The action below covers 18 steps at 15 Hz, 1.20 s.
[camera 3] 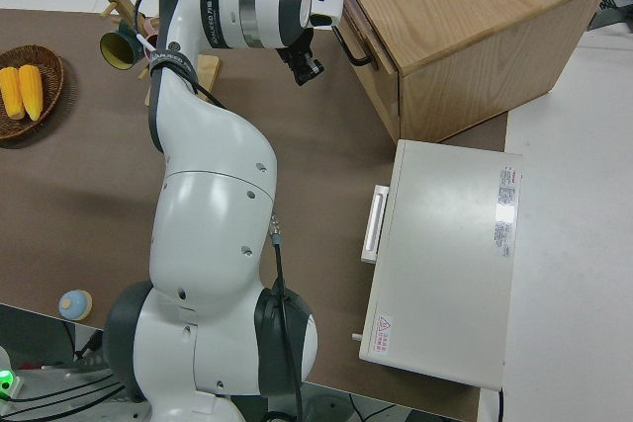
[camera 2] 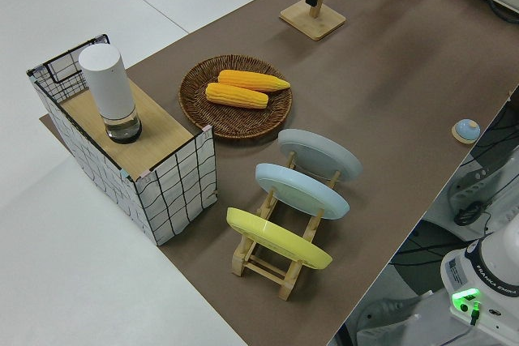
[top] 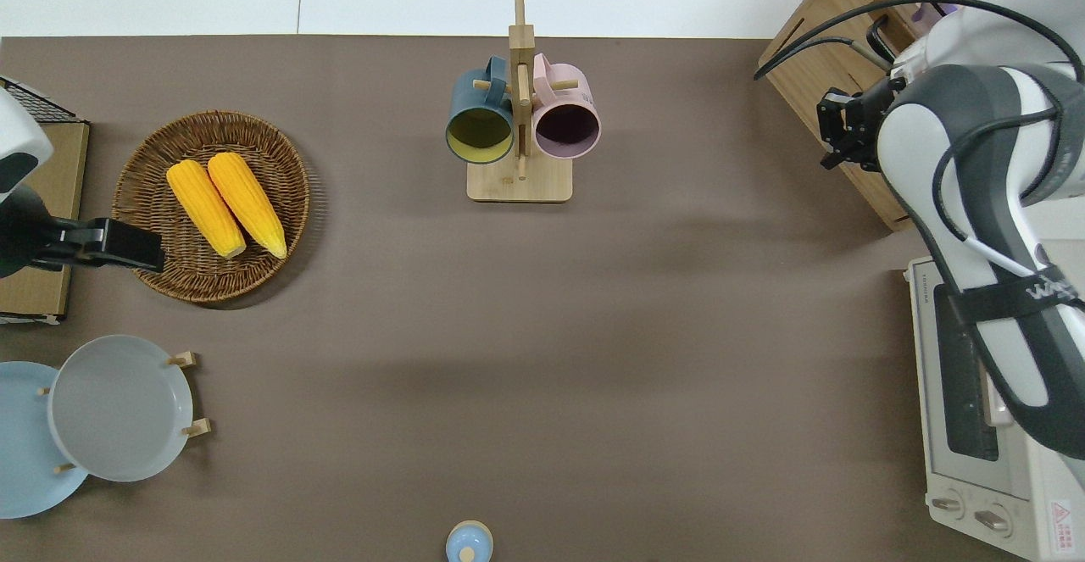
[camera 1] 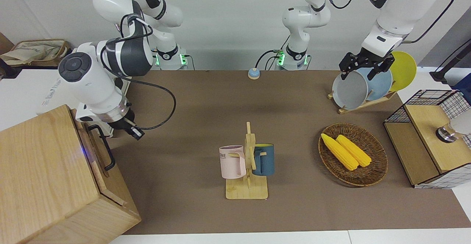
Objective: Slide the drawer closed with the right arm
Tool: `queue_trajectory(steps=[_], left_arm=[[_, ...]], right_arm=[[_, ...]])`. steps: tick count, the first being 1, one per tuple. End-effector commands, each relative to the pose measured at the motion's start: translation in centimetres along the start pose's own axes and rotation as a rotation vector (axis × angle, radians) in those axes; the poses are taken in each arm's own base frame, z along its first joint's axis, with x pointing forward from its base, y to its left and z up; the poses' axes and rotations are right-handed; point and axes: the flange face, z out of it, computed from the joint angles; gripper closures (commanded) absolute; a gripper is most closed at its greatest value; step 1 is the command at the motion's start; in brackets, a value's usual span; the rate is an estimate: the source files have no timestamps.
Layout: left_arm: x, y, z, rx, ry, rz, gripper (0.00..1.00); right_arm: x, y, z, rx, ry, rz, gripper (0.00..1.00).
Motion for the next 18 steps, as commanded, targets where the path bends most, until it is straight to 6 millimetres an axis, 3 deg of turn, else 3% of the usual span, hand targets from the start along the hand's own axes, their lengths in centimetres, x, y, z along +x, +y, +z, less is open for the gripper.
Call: queue_trajectory(steps=[1, 3, 6, 8, 12, 14, 18], left_arm=[[-0.3, 0.2, -0.6, 0.018, -0.004, -0.005, 0.01], [-0.3, 0.2, -0.6, 0.018, -0.004, -0.005, 0.01], [-0.3, 0.2, -0.6, 0.018, -0.004, -0.005, 0.01], [-0.3, 0.2, -0.6, 0.018, -0.004, -0.005, 0.01], [-0.3, 0.2, -0.5, 0.018, -0.006, -0.005, 0.01], [-0.3, 0.2, -0.6, 0.018, -0.004, -0.005, 0.01], [-0.3, 0.2, -0.5, 0.018, -0.006, -0.005, 0.01]], right_arm=[[-3.6, -1.6, -2.1, -0.024, 0.021, -0.104, 1.000], [-5.9, -2.0, -3.0, -0.040, 0.030, -0.182, 1.000], [-7.9, -1.5, -4.8, -0.051, 0.053, -0.252, 1.000], [-9.0, -0.3, -6.0, -0.073, 0.039, -0.309, 1.000], [-9.5, 3.3, -8.2, -0.097, 0.033, -0.464, 1.000], [-8.9, 5.3, -8.9, -0.091, 0.027, -0.521, 1.000], [-8.4, 9.1, -9.3, -0.054, 0.001, -0.598, 1.000]])
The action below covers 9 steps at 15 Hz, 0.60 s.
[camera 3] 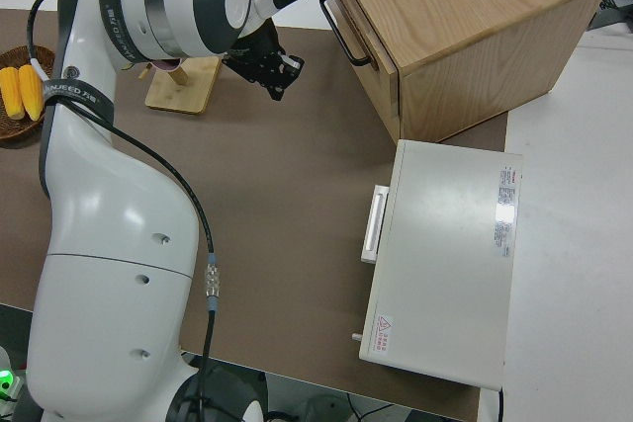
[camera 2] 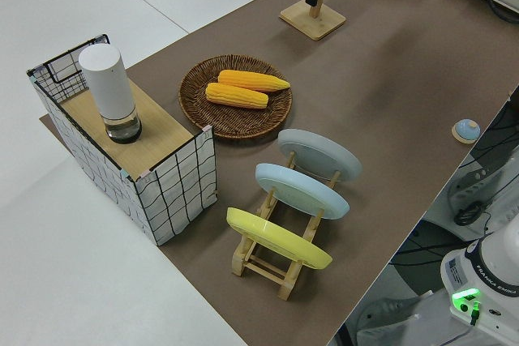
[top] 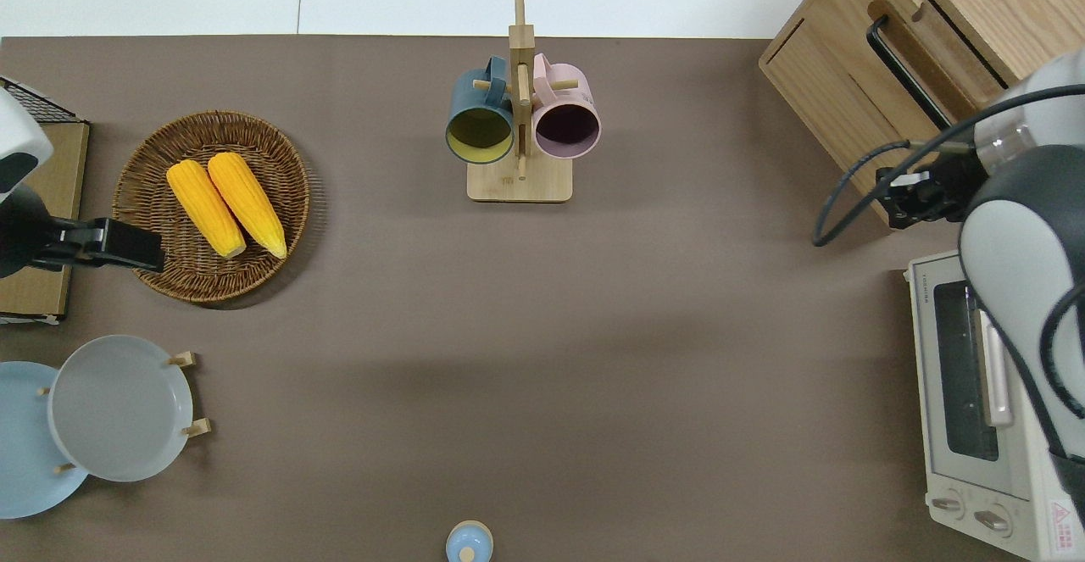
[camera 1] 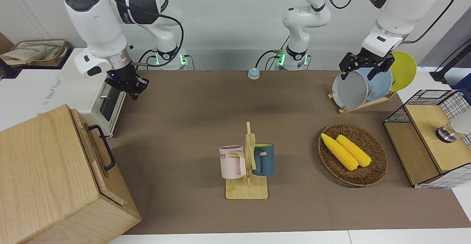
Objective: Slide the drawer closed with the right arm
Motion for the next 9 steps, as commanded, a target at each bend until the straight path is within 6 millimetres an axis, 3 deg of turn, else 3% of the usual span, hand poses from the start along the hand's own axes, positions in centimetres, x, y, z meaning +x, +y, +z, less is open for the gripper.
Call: queue_trajectory(steps=[1, 9], left_arm=[[-0.3, 0.2, -0.5, 0.018, -0.006, -0.005, 0.01], [-0.3, 0.2, -0.5, 0.018, -0.006, -0.005, 0.01]], right_arm=[[-2.3, 2.6, 0.4, 0.031, -0.016, -0.084, 1.000], [-2.6, 4.4, 0.1, 0.015, 0.000, -0.234, 1.000]])
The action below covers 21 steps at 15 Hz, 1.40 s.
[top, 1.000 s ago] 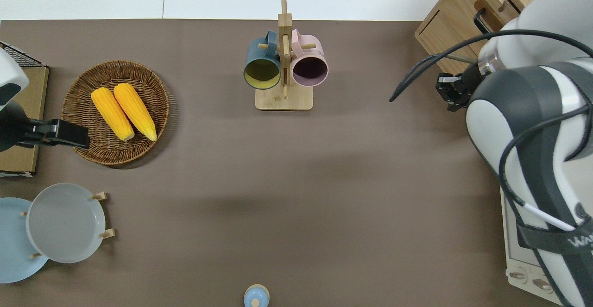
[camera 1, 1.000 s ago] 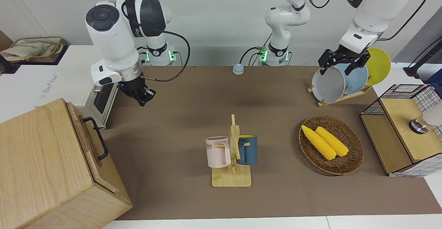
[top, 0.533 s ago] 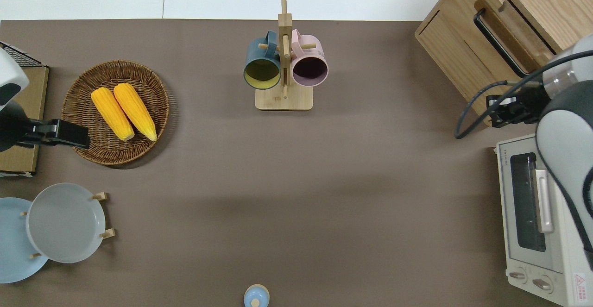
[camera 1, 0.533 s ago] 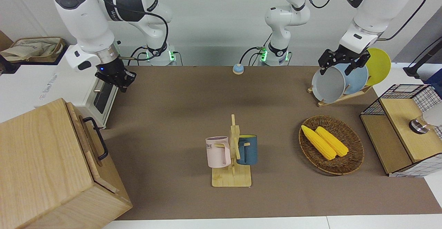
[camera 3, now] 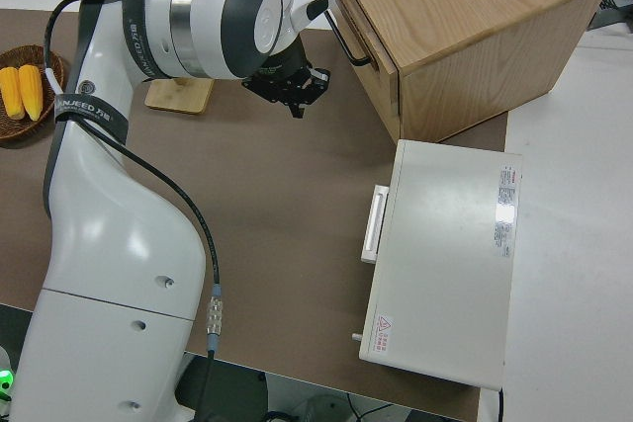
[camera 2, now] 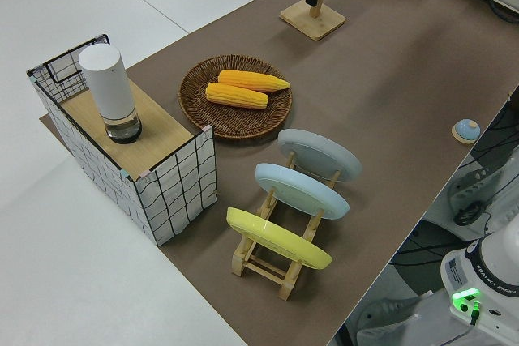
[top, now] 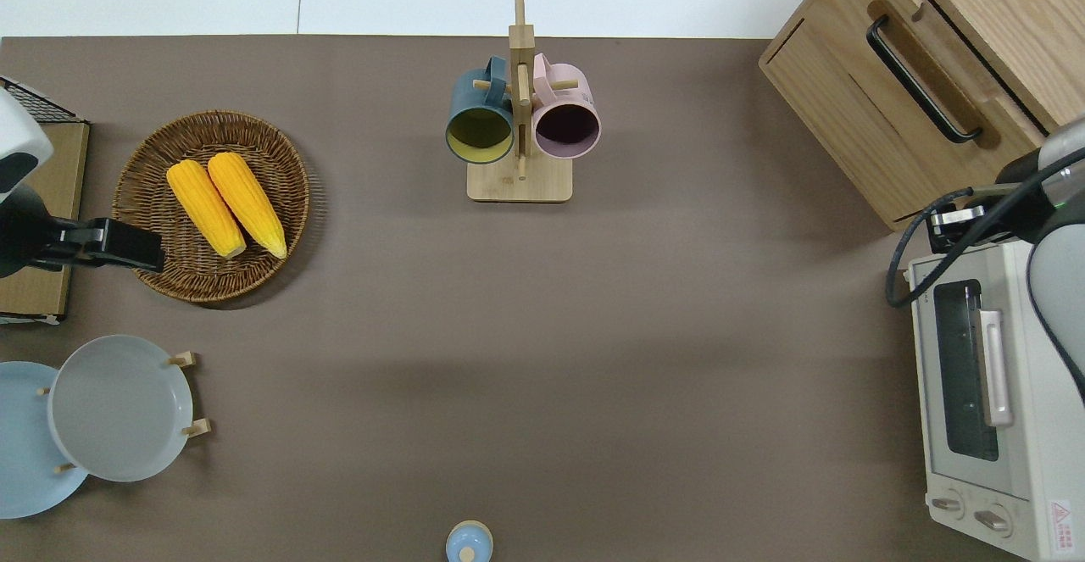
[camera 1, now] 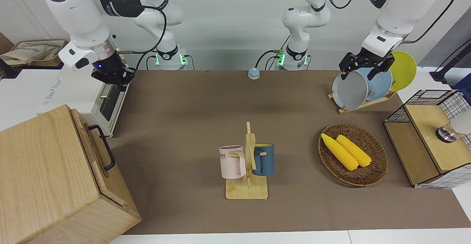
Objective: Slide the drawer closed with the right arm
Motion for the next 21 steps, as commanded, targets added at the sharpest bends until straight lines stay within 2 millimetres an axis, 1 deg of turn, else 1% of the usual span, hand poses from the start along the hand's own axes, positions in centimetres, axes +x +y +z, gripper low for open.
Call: queue_trajectory(steps=[1, 4, 7, 10, 13, 17, 18, 20, 21], left_arm=[[-0.3, 0.2, -0.5, 0.018, -0.006, -0.005, 0.01], [-0.3, 0.2, -0.5, 0.018, -0.006, -0.005, 0.01], [-0.3, 0.2, -0.6, 0.018, -0.004, -0.005, 0.01], [-0.3, 0.2, -0.6, 0.018, -0.004, -0.005, 0.01], [-0.3, 0.2, -0.6, 0.018, -0.004, -0.005, 0.01], [-0.3, 0.2, -0.6, 0.018, -0.004, -0.005, 0.01], [-0.3, 0.2, -0.6, 0.018, -0.004, -0.005, 0.01], [-0.3, 0.2, -0.5, 0.018, -0.006, -0.005, 0.01], [-0.3, 0.2, -0.5, 0.018, -0.006, -0.005, 0.01]], right_arm=[[-1.0, 0.7, -0.1, 0.006, 0.018, -0.060, 1.000], [-1.5, 0.4, -0.8, 0.011, 0.029, -0.065, 1.000], [-1.6, -0.2, -1.3, 0.057, 0.046, -0.068, 1.000], [-1.6, -0.3, -1.5, 0.077, 0.051, -0.077, 1.000], [-1.4, -0.1, -1.6, 0.068, 0.066, -0.122, 1.000], [-1.4, -0.2, -1.6, 0.073, 0.065, -0.118, 1.000], [-1.4, -0.2, -1.6, 0.075, 0.065, -0.112, 0.965], [-1.2, -0.6, -1.3, 0.055, 0.058, -0.106, 0.724], [-1.1, -0.7, -1.2, 0.041, 0.053, -0.088, 0.635]])
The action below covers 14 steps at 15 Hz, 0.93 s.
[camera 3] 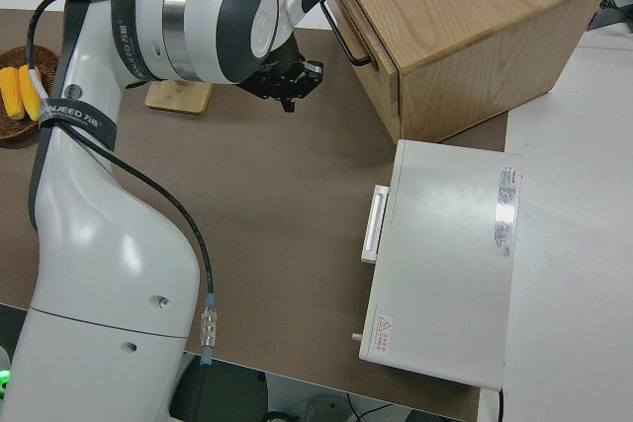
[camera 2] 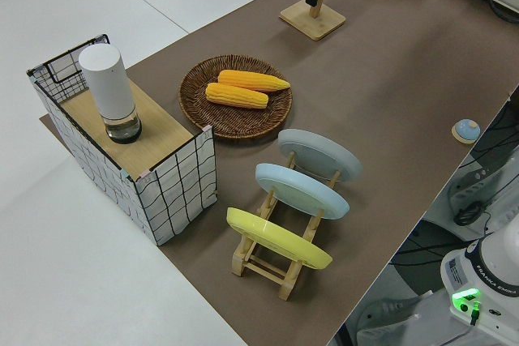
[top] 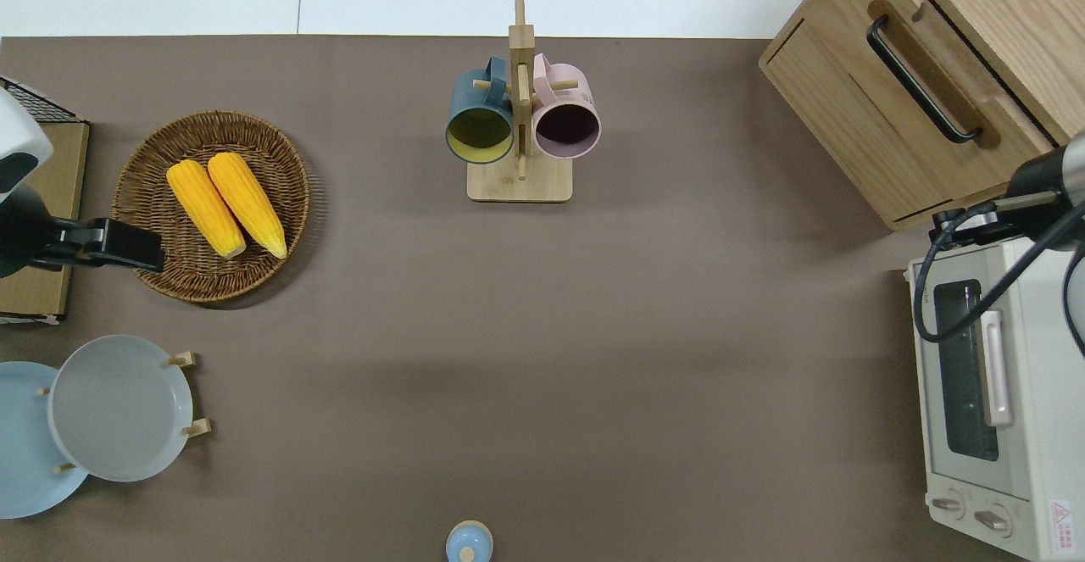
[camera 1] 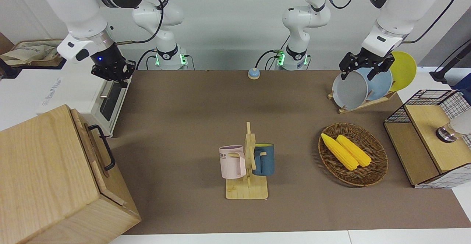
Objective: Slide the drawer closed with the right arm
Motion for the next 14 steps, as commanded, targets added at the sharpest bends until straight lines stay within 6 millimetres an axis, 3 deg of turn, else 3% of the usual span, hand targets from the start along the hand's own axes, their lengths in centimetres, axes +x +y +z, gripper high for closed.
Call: queue_trajectory(steps=[1, 2, 4, 14], left_arm=[[-0.32, 0.19, -0.48, 0.018, -0.006, -0.005, 0.01], [-0.32, 0.19, -0.48, 0.018, -0.006, -0.005, 0.01], [-0.32, 0.19, -0.49, 0.018, -0.006, -0.005, 0.01], [-0.32, 0.19, -0.49, 0.018, -0.006, -0.005, 0.01]], right_arm=[[-0.20, -0.28, 0.62, -0.030, 0.000, 0.033, 0.556], [-0.14, -0.42, 0.71, -0.041, -0.002, 0.053, 0.466], [0.02, -0.64, 0.84, -0.044, 0.000, 0.073, 0.021], [0.76, -1.04, 0.76, -0.057, 0.027, 0.194, 0.017]])
